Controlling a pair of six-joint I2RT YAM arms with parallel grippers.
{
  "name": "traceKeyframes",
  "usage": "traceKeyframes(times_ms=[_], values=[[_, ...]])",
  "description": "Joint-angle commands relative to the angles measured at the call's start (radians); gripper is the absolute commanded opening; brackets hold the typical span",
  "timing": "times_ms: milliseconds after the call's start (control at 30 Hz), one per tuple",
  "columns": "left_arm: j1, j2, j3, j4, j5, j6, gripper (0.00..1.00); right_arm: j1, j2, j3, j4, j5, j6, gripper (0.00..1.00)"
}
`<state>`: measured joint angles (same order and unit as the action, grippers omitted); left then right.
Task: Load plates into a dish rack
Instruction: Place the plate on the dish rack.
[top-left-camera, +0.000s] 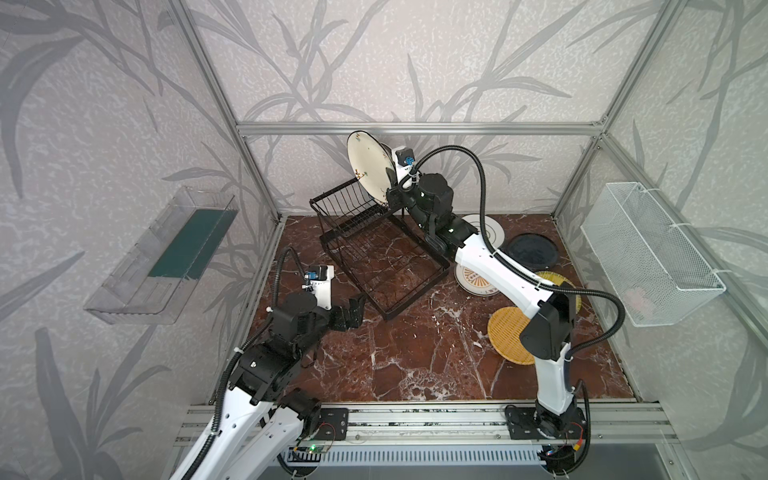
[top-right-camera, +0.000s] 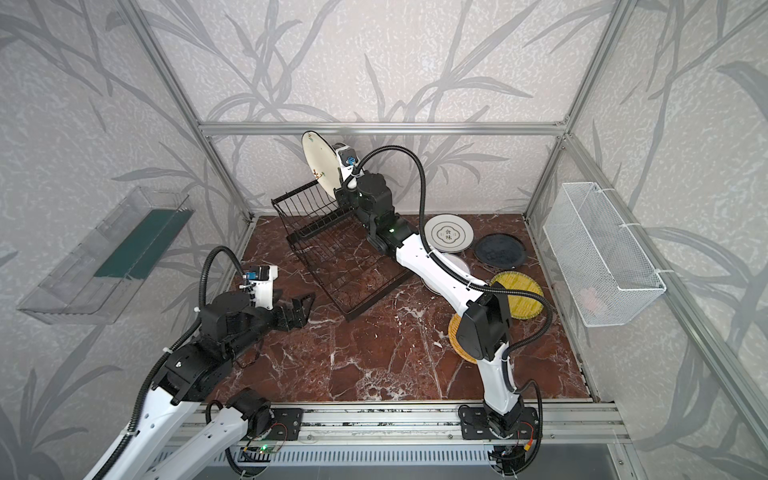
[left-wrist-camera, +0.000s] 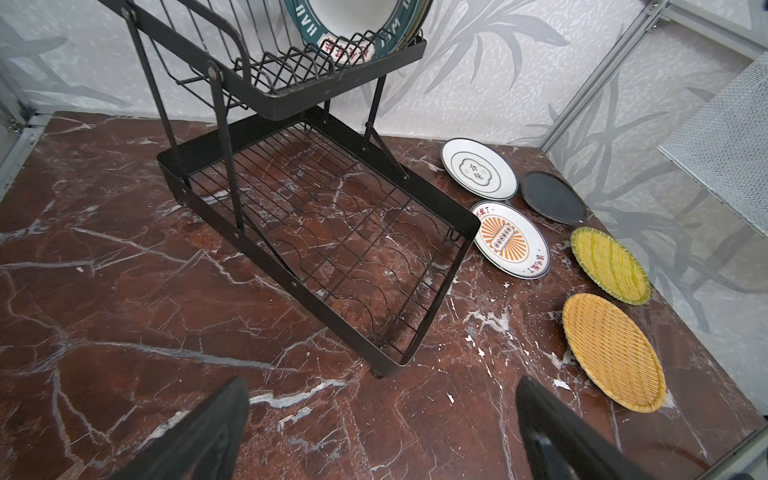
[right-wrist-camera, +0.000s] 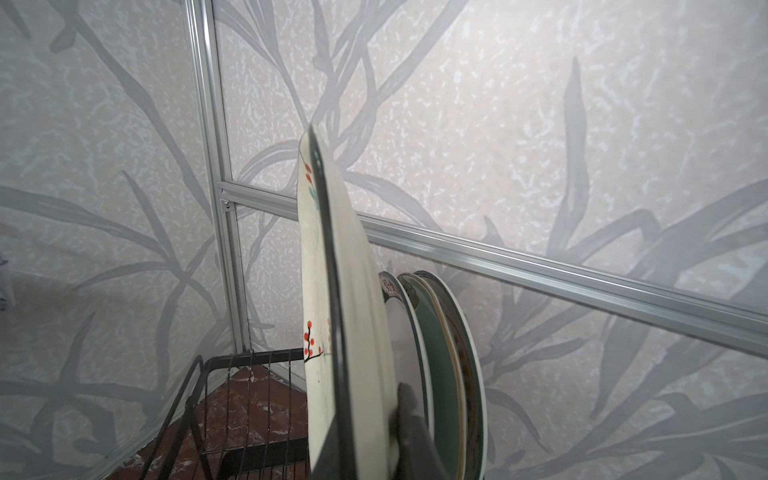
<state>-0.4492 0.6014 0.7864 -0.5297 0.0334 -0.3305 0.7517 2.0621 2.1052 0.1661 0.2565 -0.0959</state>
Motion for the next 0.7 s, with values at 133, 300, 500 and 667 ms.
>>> traceKeyframes(times_ms=[133, 300, 500, 667], values=[[0.023, -0.026, -0.029, 0.053, 0.075, 0.002, 0.99, 0.008, 0.130, 0.292, 0.067, 0.033, -0.084, 0.00], [0.026, -0.023, -0.031, 0.056, 0.091, -0.001, 0.99, 0.007, 0.283, 0.544, -0.048, 0.046, -0.125, 0.00], [0.030, -0.025, -0.031, 0.059, 0.093, -0.001, 0.99, 0.000, 0.319, 0.554, -0.019, 0.066, -0.151, 0.00], [0.033, -0.022, -0.032, 0.061, 0.101, -0.002, 0.99, -0.008, 0.332, 0.551, -0.016, 0.079, -0.148, 0.00]])
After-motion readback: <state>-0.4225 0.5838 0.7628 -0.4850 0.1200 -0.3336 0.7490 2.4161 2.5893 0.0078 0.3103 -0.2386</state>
